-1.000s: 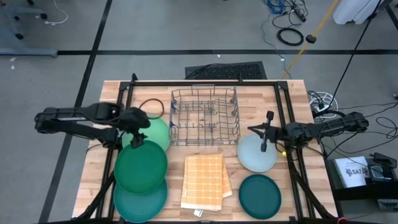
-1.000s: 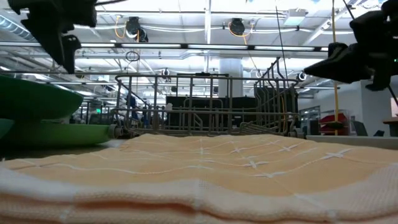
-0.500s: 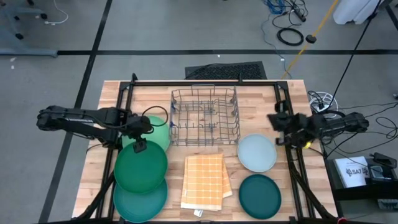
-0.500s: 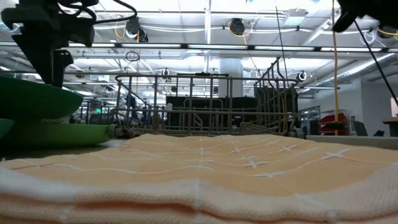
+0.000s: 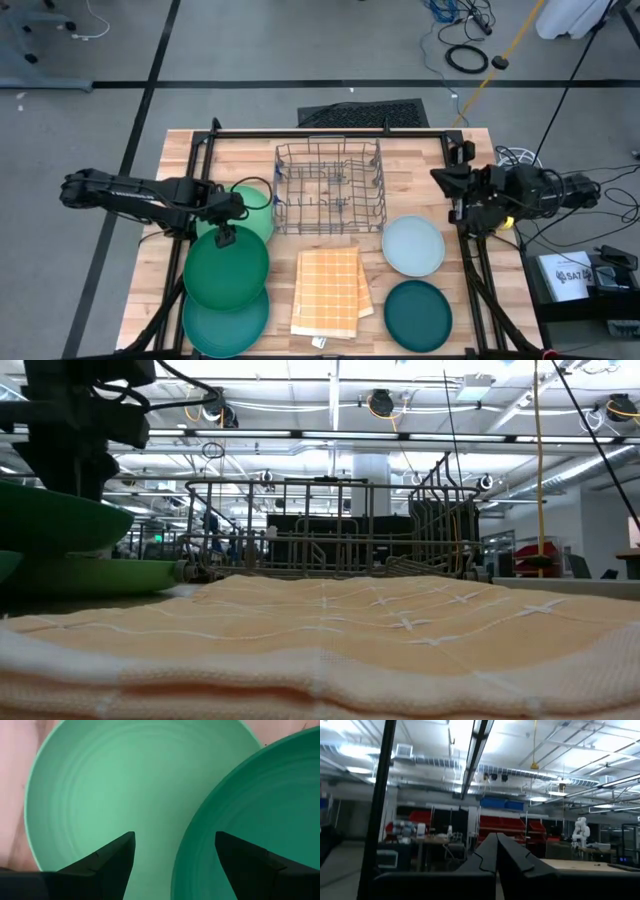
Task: Sort dishes
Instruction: Put the green plate in the dish rack
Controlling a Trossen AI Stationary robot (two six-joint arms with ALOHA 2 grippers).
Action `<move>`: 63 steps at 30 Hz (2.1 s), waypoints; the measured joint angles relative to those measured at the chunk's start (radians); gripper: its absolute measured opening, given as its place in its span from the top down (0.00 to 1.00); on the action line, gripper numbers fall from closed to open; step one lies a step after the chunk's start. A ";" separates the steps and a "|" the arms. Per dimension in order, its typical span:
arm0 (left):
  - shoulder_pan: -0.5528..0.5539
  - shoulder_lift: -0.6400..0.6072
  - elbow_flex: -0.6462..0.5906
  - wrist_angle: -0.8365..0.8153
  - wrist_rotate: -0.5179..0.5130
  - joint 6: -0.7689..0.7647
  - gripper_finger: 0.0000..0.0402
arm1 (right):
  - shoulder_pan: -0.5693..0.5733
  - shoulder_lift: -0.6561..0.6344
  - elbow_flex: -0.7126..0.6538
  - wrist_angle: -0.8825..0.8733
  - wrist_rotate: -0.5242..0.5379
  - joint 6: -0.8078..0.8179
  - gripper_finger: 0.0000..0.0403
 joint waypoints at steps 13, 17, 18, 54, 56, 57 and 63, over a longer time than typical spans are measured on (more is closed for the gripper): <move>0.002 0.111 0.000 0.065 0.028 0.026 0.28 | 0.000 0.282 0.071 0.076 0.000 -0.193 1.00; 0.002 0.157 0.000 0.074 0.045 0.026 0.28 | 0.000 0.346 0.071 0.136 0.000 -0.214 1.00; 0.002 0.167 0.000 0.084 0.055 0.026 0.28 | 0.000 0.358 0.071 0.151 0.000 -0.217 1.00; 0.002 0.276 0.078 0.091 0.098 0.049 0.97 | 0.000 0.400 0.071 0.186 0.002 -0.262 1.00; 0.002 0.265 0.110 0.070 0.087 0.054 0.97 | 0.000 0.400 0.071 0.186 0.002 -0.262 1.00; 0.002 0.258 0.129 0.055 0.076 0.056 0.97 | 0.000 0.400 0.071 0.186 0.002 -0.262 1.00; 0.002 0.239 0.264 -0.078 -0.007 0.068 0.97 | 0.000 0.400 0.071 0.186 0.002 -0.262 1.00</move>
